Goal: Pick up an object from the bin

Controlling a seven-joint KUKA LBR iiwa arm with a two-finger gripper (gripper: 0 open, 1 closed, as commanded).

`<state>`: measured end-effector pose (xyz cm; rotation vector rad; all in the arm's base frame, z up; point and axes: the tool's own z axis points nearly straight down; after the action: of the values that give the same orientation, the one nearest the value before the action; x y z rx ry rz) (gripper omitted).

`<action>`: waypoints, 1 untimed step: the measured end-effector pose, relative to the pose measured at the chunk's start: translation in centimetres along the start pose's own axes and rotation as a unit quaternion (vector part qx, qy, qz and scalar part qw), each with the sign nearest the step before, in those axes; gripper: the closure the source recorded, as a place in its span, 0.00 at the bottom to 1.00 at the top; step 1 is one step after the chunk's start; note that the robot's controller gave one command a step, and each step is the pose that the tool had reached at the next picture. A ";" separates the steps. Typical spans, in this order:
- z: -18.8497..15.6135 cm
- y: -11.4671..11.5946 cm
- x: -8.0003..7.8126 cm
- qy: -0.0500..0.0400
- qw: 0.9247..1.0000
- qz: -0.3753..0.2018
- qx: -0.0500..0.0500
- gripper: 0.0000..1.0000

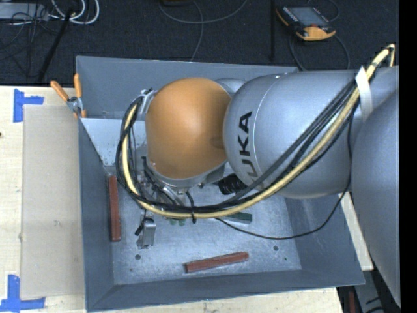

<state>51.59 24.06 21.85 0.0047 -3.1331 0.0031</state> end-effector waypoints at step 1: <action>13.6 -7.0 -2.8 0.000 0.997 0.073 0.001 0.00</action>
Offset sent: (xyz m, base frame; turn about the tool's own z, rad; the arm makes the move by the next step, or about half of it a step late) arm 0.0291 -0.0672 -0.1304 0.1401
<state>54.32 17.03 8.28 -0.2234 -3.1244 0.0084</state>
